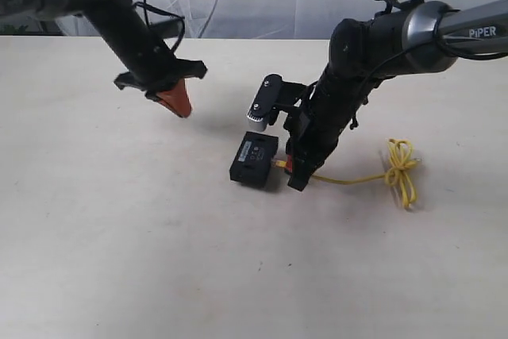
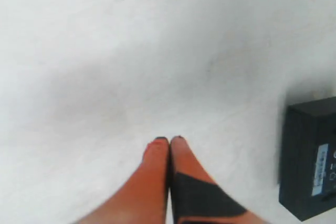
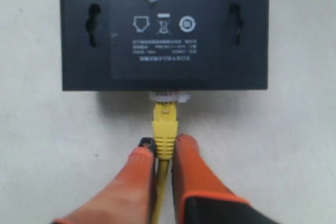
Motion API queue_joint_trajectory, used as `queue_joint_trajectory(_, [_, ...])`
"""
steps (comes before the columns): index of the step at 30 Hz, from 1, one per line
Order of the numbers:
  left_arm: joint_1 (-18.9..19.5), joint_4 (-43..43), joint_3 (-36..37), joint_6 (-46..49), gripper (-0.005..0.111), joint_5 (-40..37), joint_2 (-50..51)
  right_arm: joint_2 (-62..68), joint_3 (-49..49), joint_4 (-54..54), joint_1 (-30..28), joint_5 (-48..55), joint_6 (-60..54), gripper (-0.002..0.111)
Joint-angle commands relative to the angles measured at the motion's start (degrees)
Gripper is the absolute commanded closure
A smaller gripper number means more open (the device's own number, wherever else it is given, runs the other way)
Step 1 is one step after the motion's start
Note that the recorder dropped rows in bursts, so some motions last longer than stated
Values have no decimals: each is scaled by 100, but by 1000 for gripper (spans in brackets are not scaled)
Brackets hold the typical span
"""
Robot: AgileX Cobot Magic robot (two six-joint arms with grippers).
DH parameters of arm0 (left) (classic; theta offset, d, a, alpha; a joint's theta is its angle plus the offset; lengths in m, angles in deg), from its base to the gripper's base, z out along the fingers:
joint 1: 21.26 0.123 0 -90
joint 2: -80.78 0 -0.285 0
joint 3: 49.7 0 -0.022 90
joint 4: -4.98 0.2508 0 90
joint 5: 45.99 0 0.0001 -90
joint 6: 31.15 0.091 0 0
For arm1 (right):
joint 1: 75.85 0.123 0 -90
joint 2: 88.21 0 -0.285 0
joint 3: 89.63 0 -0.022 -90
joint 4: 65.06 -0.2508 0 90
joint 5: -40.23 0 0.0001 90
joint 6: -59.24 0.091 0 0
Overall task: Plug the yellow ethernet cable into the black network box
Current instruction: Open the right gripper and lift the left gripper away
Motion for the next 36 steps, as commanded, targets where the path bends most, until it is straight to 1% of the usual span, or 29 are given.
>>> queue_joint_trajectory(1, [121,683,410,-26,107,-38,-841,-75,-42,-877,8,-154,-785,109])
queue_joint_trajectory(3, [132,705,700,17,107,-38,-1095,-75,-42,-1088,8,-212,-872,109])
queue_joint_trajectory(6, [132,694,1279,155,107,249,-1496,-46,-42,-988,65,-174,-898,109])
queue_joint_trajectory(9, [132,683,2011,284,107,550,-1951,64,-42,-648,199,-104,-933,109])
queue_joint_trajectory(12, [132,672,2745,406,107,886,-2478,122,-42,-597,314,-226,-933,109])
queue_joint_trajectory(13, [156,657,3143,466,107,1086,-2819,130,-42,-597,357,-367,-933,109])
queue_joint_trajectory(16, [156,657,3673,510,107,1345,-3326,130,-42,-625,381,-545,-895,108])
queue_joint_trajectory(17, [156,657,3840,510,107,1394,-3458,130,-42,-599,403,-559,-895,105])
queue_joint_trajectory(18, [156,657,4006,521,107,1471,-3651,130,-42,-557,403,-559,-895,99])
queue_joint_trajectory(22, [156,681,4578,531,107,1766,-4186,130,-42,-543,413,-511,-895,70])
queue_joint_trajectory(24, [156,681,4834,531,107,1893,-4434,130,-42,-567,413,-511,-895,59])
queue_joint_trajectory(26, [156,681,5018,531,107,1935,-4647,89,-42,-567,413,-511,-845,51])
queue_joint_trajectory(27, [156,705,5085,531,107,1935,-4762,49,-42,-508,413,-511,-757,49])
queue_joint_trajectory(30, [156,838,5131,531,107,2032,-5079,-223,-42,-166,413,-523,-307,51])
queue_joint_trajectory(33, [156,995,5131,531,107,2432,-5370,-646,-42,409,402,-523,549,55])
queue_joint_trajectory(34, [156,1072,5131,531,107,2556,-5421,-789,-42,658,402,-523,966,58])
queue_joint_trajectory(35, [156,1190,5131,531,107,2681,-5470,-920,-42,956,402,-470,1423,64])
queue_joint_trajectory(36, [156,1389,5131,512,107,2755,-5498,-1025,-42,1361,392,-393,1889,74])
